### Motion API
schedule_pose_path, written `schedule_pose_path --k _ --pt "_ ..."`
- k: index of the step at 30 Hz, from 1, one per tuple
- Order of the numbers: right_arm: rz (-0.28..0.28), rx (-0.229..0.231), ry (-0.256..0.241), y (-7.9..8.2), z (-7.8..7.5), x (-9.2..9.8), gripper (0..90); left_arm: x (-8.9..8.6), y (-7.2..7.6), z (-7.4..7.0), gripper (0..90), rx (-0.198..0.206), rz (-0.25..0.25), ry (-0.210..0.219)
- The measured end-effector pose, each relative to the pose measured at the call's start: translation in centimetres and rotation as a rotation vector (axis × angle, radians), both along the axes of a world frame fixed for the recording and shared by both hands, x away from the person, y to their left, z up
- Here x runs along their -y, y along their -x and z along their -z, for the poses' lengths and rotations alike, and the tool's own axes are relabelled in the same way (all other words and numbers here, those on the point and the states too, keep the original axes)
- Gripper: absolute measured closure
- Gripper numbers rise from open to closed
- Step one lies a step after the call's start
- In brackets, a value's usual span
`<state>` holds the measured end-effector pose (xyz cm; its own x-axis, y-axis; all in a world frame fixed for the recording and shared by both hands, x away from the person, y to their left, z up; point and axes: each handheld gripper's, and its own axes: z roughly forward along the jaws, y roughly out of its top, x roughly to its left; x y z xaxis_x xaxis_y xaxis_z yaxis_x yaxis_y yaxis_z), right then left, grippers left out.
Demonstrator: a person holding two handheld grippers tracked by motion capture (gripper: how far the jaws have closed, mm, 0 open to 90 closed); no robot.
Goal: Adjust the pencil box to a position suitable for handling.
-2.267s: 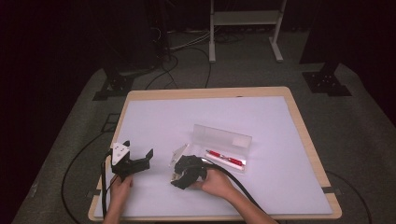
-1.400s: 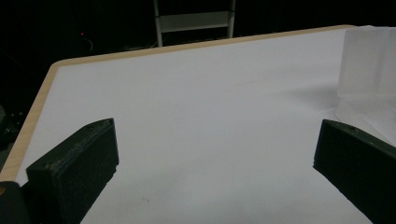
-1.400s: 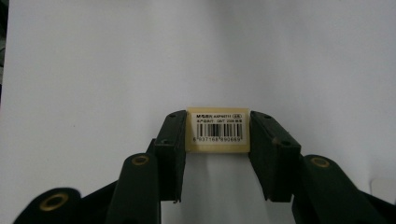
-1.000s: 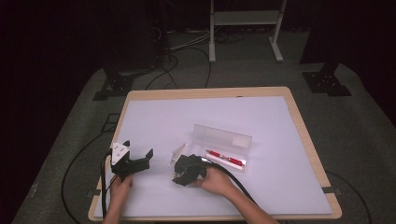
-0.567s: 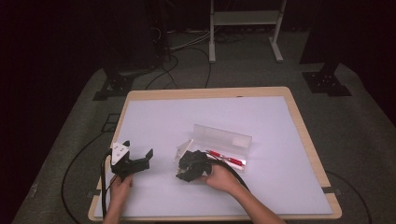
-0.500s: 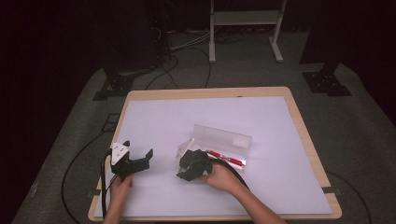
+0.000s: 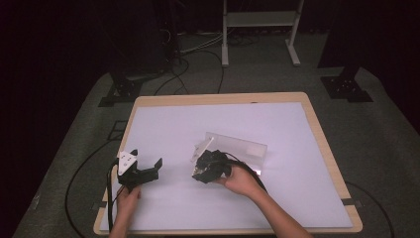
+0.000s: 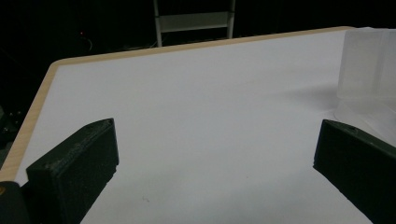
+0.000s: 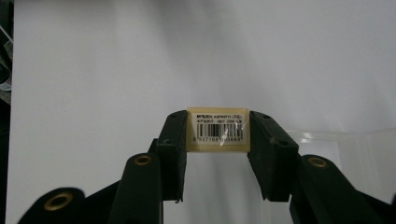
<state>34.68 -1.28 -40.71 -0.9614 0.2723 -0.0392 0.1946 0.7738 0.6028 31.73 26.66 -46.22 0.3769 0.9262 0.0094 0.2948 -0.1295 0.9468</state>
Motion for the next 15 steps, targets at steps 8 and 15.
schedule_pose_path --k 8,15 --pt "0.023 0.008 0.004 -0.9 -0.3 0.6 58.1 0.0 0.0 0.0 0.0 0.0 0.001 0.001" --pt "0.041 0.002 0.01 -1.7 0.0 0.9 58.2 0.0 0.0 0.0 0.0 0.002 -0.001 0.006"
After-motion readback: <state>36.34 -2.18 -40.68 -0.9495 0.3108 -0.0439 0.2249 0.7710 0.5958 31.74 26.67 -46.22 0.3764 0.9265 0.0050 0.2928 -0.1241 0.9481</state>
